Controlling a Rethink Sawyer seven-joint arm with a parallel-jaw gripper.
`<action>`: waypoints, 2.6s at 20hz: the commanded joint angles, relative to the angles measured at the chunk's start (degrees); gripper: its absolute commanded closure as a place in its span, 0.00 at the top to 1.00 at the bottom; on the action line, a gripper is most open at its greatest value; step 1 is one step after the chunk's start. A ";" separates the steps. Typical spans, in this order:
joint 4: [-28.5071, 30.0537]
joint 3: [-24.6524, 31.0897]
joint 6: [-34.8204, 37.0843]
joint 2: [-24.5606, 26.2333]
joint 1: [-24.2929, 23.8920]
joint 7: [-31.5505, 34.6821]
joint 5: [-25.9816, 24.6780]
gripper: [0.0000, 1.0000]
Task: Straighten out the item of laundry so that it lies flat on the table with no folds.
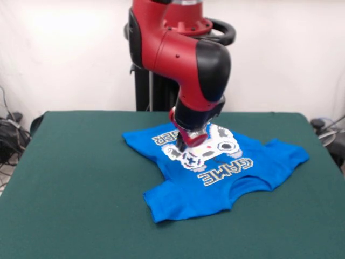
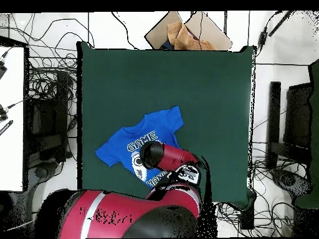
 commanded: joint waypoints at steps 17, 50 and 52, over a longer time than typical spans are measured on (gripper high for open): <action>2.72 12.21 -12.67 -4.80 -13.33 3.04 -2.59 0.00; -3.17 14.49 -10.31 -1.10 -17.24 -2.03 -8.66 0.00; -2.86 14.37 -8.28 -2.53 -17.05 -1.64 -8.72 0.00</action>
